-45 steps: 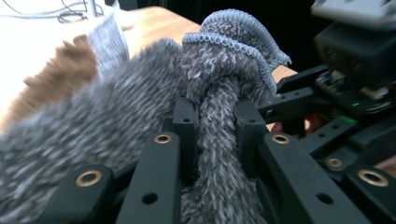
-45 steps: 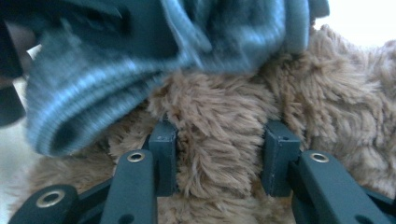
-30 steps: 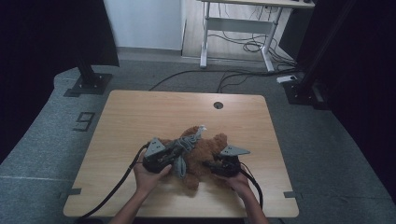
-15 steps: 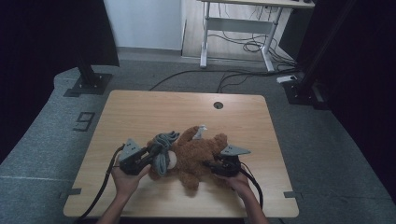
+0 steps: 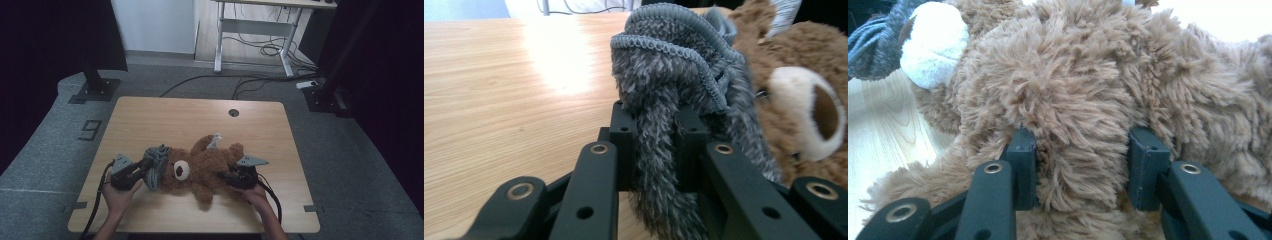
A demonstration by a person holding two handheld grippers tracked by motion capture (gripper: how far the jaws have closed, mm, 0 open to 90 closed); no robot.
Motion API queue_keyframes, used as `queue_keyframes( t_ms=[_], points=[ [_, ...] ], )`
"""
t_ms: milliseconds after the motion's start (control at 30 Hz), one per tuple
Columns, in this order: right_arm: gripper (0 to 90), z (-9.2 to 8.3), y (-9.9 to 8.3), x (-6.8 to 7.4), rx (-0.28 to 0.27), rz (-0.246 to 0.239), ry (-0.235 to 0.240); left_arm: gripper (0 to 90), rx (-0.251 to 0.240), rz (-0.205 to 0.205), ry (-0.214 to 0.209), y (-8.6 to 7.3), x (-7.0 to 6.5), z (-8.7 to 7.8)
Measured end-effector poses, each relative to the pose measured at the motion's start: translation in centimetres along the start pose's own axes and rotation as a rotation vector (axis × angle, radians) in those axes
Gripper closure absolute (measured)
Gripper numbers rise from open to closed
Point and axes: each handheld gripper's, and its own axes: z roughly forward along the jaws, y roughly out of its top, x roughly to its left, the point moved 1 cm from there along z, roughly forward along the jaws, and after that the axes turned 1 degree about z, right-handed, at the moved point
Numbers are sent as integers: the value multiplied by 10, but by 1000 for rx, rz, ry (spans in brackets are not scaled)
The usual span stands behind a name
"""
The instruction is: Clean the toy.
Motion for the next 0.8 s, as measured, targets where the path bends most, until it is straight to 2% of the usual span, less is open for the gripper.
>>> queue_keyframes(
  t_ms=[167,267,333,433,567,633,700,800],
  points=[
    [562,0,0,-1,-1,3,2,752,-27,-11,50,10,13,-12],
    [561,0,0,-1,-3,3,3,751,-31,-15,59,13,18,-16],
    [561,0,0,-1,-2,3,4,752,-36,-12,46,15,15,-14],
    [561,0,0,-1,-3,5,3,751,-28,-11,-6,17,5,-1],
    [561,0,0,-1,-4,6,3,750,51,-11,-70,13,-9,29],
    [561,0,-1,-1,-5,6,2,749,64,-15,-69,6,-13,39],
    [561,0,-1,0,-6,5,0,750,57,-30,-73,1,-13,37],
    [561,0,-1,0,-4,2,1,750,82,-11,-60,-8,-15,31]
  ],
)
